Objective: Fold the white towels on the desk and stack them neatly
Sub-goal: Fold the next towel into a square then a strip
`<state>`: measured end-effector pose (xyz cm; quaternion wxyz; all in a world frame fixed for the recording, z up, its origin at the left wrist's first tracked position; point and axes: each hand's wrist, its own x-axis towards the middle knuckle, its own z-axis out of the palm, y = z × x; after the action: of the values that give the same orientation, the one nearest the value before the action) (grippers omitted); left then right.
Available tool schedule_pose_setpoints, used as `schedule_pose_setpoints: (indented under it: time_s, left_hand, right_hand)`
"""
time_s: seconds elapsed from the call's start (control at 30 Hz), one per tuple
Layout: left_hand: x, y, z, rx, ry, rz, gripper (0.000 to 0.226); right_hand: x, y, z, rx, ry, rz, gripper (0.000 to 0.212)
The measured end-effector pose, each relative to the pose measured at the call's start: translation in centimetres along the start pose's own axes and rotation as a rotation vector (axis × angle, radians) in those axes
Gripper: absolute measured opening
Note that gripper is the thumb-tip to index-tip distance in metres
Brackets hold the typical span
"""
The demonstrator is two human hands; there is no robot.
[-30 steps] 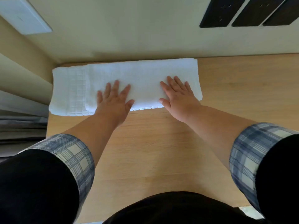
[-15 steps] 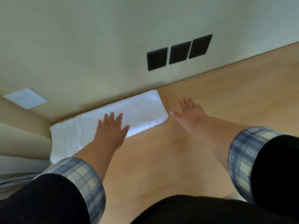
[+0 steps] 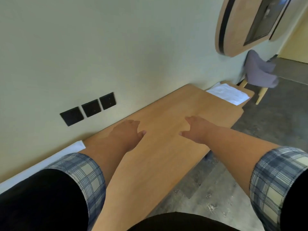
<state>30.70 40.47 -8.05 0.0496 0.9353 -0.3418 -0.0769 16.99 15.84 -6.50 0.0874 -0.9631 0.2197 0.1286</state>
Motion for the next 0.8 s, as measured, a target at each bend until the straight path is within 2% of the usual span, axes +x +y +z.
schedule_pose_setpoints:
  time_s: [0.2, 0.33, 0.47, 0.63, 0.8]
  left_hand:
    - [-0.9, 18.0, 1.9, -0.028, 0.067, 0.124, 0.066]
    - [-0.7, 27.9, 4.0, -0.002, 0.041, 0.215, 0.064]
    - [1.5, 35.8, 4.6, -0.06, 0.008, 0.255, 0.059]
    - [5.9, 43.3, 6.3, -0.038, -0.007, 0.342, 0.059]
    - [14.4, 48.3, 7.5, 0.013, -0.032, 0.399, 0.059]
  right_hand:
    - [-7.9, 17.4, -4.2, -0.038, 0.081, 0.095, 0.088]
    - [-11.6, 27.3, -5.1, 0.051, 0.183, 0.179, 0.082]
    - [-14.4, 34.7, -3.4, 0.033, 0.152, 0.304, 0.088]
    - [-13.2, 42.3, -1.7, 0.048, 0.133, 0.392, 0.09]
    - [-7.4, 48.5, -2.4, 0.072, 0.165, 0.408, 0.089]
